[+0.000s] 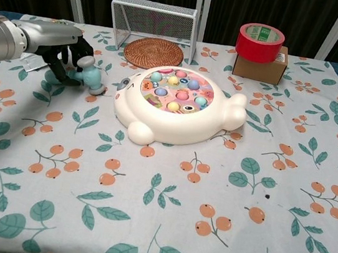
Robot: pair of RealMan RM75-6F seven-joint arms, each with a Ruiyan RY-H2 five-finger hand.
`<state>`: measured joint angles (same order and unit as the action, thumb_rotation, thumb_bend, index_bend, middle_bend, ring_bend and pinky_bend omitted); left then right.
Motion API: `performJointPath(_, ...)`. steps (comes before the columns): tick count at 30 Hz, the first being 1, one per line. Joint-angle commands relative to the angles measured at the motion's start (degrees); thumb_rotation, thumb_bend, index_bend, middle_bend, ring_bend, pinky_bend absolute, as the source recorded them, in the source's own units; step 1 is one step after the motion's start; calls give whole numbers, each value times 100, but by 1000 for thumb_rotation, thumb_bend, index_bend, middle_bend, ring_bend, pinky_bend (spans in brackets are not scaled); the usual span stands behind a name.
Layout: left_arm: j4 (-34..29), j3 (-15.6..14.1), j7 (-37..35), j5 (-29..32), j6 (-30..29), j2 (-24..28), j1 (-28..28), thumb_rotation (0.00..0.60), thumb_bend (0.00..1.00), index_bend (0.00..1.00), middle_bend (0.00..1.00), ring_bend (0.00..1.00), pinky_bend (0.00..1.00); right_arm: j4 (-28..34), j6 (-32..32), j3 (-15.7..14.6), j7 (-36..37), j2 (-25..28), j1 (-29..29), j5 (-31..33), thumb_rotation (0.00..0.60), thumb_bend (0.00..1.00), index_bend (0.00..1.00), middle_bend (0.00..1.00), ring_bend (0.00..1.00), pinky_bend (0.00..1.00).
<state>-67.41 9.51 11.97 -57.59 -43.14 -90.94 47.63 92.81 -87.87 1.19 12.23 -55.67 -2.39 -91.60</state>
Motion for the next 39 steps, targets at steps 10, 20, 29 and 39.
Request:
performJointPath(10,-339,-66,-65,-206,-99,204,-95,600,264,266,330,213,308,-11,-12,4,19,5,-1,-6,600,193,68,158,0,0)
performJointPath(20,-1541,32,-512,-947,-1728,1184,-909,600,234,123,162,56,139,-66,-24,17,117,67,-5,-7,600,194,68,159,0,0)
performJointPath(29,-2395,-235,-125,-831,-3416,2174,-2259,600,227,182,188,56,139,-254,-71,60,384,50,-80,-116,600,191,68,158,0,0)
performJointPath(39,-3085,-843,318,-1395,-4886,2467,-3512,600,225,204,192,56,134,-356,-142,91,384,-103,-177,-277,600,191,68,149,0,0)
